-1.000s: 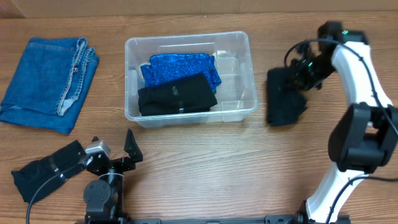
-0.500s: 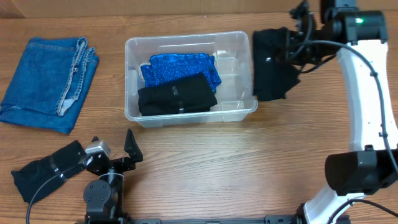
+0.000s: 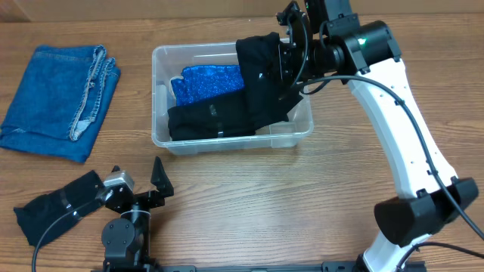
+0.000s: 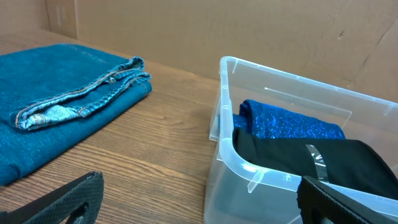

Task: Pack container
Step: 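Lift the black glove cloth and carry it over the bin's right side, then lower the black glove cloth into the bin's right side and release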

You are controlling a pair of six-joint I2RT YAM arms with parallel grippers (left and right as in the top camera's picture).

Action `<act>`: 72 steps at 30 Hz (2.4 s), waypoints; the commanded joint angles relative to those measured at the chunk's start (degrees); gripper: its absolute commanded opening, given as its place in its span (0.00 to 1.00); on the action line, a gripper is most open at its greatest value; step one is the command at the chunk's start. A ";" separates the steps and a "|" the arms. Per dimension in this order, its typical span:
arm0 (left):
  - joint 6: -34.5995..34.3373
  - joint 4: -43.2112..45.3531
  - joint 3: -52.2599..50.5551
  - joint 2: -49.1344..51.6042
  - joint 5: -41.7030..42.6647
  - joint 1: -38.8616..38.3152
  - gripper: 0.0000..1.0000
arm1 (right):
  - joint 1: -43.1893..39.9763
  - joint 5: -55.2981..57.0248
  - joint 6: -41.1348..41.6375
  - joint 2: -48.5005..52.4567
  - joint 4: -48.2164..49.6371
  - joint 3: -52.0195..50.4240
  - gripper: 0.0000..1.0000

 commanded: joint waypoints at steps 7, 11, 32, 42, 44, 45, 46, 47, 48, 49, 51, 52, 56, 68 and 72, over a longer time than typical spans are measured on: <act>0.70 0.17 -0.20 -0.59 -0.74 0.35 1.00 | -0.28 2.10 1.07 11.65 0.70 1.51 0.04; 0.70 0.17 -0.20 -0.59 -0.74 0.35 1.00 | -0.46 4.85 1.09 13.97 0.94 1.51 0.04; 0.68 0.17 -0.20 -0.59 -0.74 0.35 1.00 | -2.19 6.67 -3.67 14.12 0.96 1.88 0.33; 0.68 0.17 -0.20 -0.59 -0.74 0.35 1.00 | 2.03 18.62 0.28 18.64 6.23 1.88 0.04; 0.70 0.17 -0.20 -0.59 -0.74 0.35 1.00 | 2.01 20.52 0.87 20.41 7.54 1.88 0.04; 0.70 0.17 -0.20 -0.59 -0.76 0.35 1.00 | 1.97 20.50 0.87 21.62 8.20 1.88 0.04; 0.68 0.17 -0.20 -0.59 -0.74 0.35 1.00 | 1.97 20.63 0.87 22.34 8.55 1.88 0.04; 0.70 0.17 -0.20 -0.59 -0.74 0.35 1.00 | 1.97 21.16 0.92 23.32 9.03 1.88 0.04; 0.70 0.17 -0.20 -0.59 -0.74 0.35 1.00 | 1.97 21.97 1.16 24.04 9.44 1.88 0.04; 0.70 0.17 -0.20 -0.59 -0.74 0.35 1.00 | 1.97 23.87 2.01 25.09 10.05 1.88 0.04; 0.68 0.17 -0.20 -0.59 -0.74 0.35 1.00 | 1.97 24.30 2.19 26.40 10.95 1.88 0.04; 0.68 0.17 -0.20 -0.59 -0.74 0.35 1.00 | 1.97 24.33 2.16 26.84 11.19 1.88 0.04; 0.70 0.17 -0.20 -0.59 -0.74 0.35 1.00 | 1.97 24.28 2.19 28.46 11.41 1.88 0.04; 0.70 0.17 -0.20 -0.59 -0.74 0.35 1.00 | 1.97 23.87 2.19 30.34 12.33 -0.33 0.04; 0.70 0.17 -0.20 -0.59 -0.74 0.35 1.00 | 1.95 23.89 2.19 30.08 9.20 2.40 0.13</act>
